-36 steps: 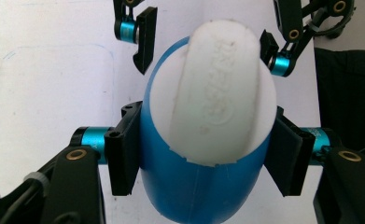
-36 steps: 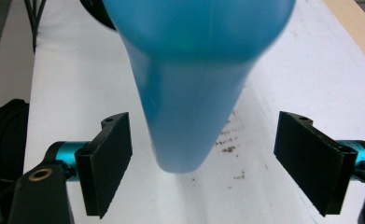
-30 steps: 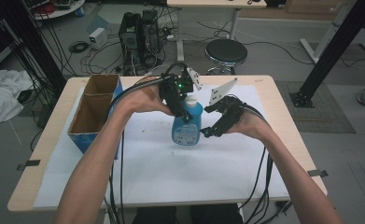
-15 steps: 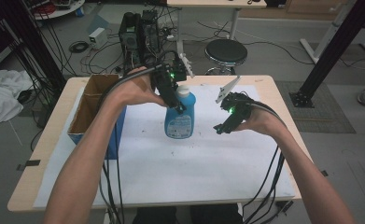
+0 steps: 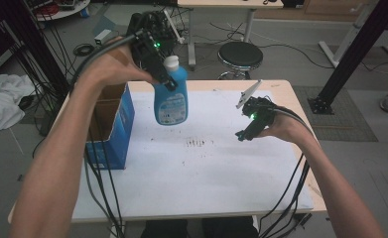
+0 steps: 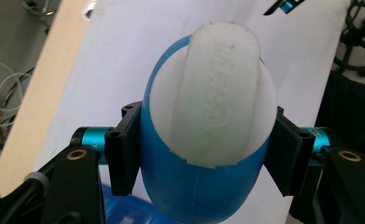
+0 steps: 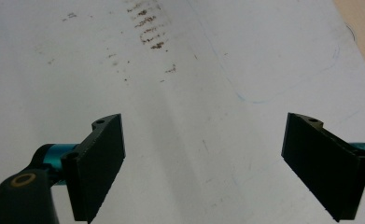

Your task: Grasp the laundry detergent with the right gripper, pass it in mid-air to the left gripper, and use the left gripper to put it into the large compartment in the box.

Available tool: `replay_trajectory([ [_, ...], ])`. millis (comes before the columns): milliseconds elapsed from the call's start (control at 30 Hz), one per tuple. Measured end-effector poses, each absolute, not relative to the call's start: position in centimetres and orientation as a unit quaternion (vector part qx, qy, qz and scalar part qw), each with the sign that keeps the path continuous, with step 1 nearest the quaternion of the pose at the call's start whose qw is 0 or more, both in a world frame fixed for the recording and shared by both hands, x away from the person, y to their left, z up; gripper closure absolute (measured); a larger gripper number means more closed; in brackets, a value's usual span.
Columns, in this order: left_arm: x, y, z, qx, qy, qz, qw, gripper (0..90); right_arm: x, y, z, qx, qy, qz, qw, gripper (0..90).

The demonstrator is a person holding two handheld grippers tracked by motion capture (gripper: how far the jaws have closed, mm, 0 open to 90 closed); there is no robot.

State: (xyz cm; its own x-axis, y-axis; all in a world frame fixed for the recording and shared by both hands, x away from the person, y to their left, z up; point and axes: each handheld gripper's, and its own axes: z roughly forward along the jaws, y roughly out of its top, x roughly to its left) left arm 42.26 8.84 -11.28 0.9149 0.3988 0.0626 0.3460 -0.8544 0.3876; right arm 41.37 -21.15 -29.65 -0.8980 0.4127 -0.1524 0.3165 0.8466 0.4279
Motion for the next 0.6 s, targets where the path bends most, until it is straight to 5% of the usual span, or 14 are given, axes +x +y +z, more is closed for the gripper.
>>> replay_trajectory([
  [600, 42.2, 18.9, -7.6, 0.904, 0.365, 0.129, 0.181, 37.2, 41.8, -21.4, -29.9, 0.192, 0.953, 0.195, 0.131, 12.6],
])
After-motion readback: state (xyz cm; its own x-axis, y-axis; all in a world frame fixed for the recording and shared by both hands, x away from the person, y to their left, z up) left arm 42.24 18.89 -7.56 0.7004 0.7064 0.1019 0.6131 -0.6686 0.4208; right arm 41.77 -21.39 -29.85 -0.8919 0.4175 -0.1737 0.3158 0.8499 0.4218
